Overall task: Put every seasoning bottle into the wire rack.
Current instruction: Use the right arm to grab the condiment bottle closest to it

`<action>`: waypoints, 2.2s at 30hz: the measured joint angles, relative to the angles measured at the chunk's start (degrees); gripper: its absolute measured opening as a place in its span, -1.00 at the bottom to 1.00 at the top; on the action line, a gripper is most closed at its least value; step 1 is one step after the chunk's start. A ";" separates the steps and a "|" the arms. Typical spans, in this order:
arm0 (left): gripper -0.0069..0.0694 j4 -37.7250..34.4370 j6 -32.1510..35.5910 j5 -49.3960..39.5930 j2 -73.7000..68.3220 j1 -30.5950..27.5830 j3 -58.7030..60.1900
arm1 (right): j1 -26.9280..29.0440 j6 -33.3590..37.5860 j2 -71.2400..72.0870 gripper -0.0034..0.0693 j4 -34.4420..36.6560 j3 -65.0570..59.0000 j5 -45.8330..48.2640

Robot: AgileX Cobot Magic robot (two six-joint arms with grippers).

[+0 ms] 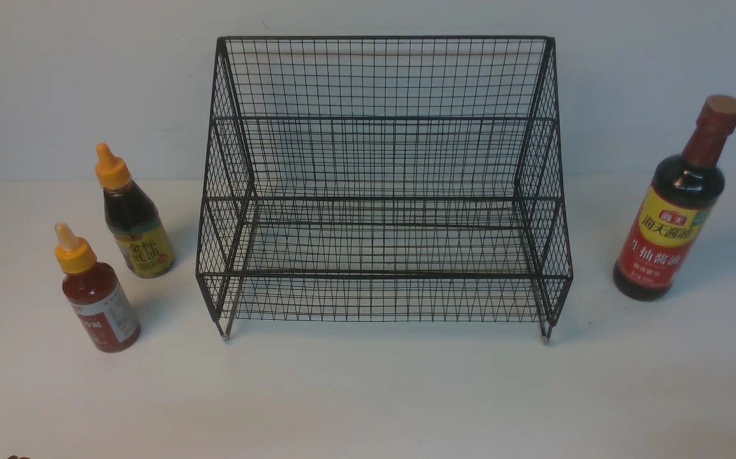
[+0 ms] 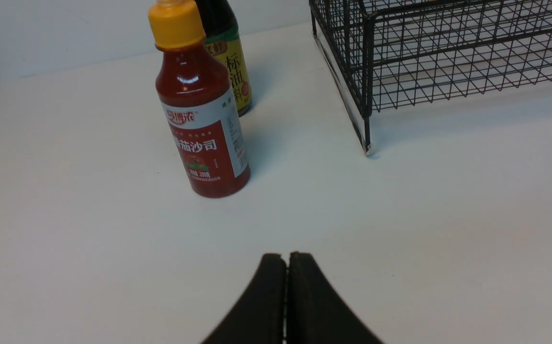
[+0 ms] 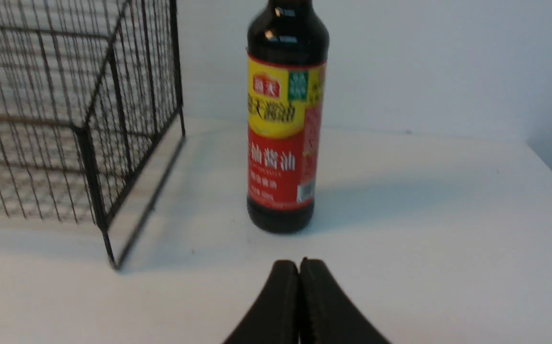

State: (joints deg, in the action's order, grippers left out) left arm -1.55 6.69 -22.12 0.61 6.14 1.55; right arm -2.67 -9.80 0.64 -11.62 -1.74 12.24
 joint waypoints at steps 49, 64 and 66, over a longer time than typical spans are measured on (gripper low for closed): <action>-0.85 0.00 0.00 0.00 0.00 0.00 0.00 | 0.00 8.32 -78.84 0.32 17.21 40.81 -44.79; -0.85 0.00 0.00 0.00 0.00 0.00 0.00 | 0.00 12.46 -91.29 0.38 21.06 41.89 -48.76; -0.85 0.00 0.00 0.00 0.00 0.00 0.00 | 0.00 12.52 -92.81 0.33 20.99 41.89 -49.84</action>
State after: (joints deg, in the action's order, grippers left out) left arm -1.55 6.69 -22.12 0.61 6.14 1.55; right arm -2.67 2.72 -92.17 9.37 40.15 -37.60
